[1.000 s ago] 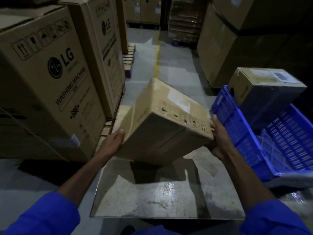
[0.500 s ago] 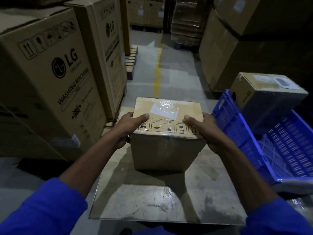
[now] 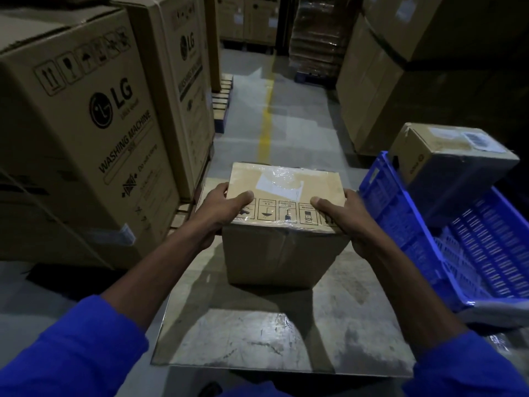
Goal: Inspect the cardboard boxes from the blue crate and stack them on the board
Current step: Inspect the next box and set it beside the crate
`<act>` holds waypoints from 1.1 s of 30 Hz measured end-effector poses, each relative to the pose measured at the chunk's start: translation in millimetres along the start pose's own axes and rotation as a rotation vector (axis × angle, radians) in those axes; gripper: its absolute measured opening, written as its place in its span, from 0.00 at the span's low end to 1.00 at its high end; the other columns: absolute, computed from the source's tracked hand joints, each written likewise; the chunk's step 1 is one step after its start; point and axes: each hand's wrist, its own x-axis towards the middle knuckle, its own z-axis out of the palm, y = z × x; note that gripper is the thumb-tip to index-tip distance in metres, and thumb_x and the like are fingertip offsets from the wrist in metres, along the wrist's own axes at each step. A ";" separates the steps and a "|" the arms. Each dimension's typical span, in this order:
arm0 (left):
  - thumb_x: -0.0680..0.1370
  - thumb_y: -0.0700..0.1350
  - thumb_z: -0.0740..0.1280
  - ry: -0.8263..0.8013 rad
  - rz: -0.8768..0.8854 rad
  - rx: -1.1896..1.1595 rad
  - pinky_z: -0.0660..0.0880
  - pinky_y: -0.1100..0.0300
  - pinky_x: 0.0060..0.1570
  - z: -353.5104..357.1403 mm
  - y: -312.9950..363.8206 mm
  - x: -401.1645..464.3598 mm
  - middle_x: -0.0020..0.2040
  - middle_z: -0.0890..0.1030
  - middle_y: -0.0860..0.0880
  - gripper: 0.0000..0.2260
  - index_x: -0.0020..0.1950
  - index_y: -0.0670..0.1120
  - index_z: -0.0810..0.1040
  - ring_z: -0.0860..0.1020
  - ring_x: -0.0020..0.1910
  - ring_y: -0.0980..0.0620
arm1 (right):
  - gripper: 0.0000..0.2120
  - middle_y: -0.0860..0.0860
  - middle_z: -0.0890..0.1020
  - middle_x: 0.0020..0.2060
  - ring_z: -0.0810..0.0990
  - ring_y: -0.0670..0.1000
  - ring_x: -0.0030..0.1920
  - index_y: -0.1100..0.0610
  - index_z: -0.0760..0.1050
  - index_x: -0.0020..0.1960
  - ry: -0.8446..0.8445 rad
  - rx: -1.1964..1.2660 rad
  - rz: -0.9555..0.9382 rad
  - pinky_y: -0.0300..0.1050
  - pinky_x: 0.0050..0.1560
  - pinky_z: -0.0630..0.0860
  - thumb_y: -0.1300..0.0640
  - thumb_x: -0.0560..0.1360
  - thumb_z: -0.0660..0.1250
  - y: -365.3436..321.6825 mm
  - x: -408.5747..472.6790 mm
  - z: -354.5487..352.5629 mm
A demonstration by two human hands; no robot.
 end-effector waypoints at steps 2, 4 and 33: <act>0.82 0.64 0.60 -0.065 -0.072 -0.167 0.76 0.54 0.45 -4.7 -10.3 -1.9 0.57 0.86 0.52 0.20 0.65 0.53 0.79 0.83 0.53 0.53 | 0.29 0.50 0.86 0.56 0.87 0.48 0.53 0.56 0.71 0.72 0.022 -0.018 -0.006 0.44 0.50 0.82 0.42 0.78 0.72 1.5 -1.1 1.1; 0.81 0.69 0.54 -0.075 -0.173 -0.334 0.76 0.46 0.57 -9.9 -30.7 1.7 0.59 0.85 0.52 0.25 0.63 0.56 0.82 0.80 0.60 0.50 | 0.20 0.50 0.87 0.52 0.87 0.49 0.51 0.55 0.76 0.66 0.035 -0.013 0.000 0.46 0.51 0.83 0.42 0.82 0.66 0.9 -5.4 0.9; 0.81 0.48 0.69 0.244 0.115 0.004 0.79 0.41 0.60 1.3 -81.9 27.2 0.66 0.78 0.49 0.23 0.76 0.52 0.69 0.80 0.60 0.46 | 0.21 0.66 0.81 0.61 0.80 0.66 0.61 0.63 0.80 0.61 0.065 0.893 0.682 0.68 0.56 0.81 0.57 0.69 0.71 95.5 -23.5 -29.7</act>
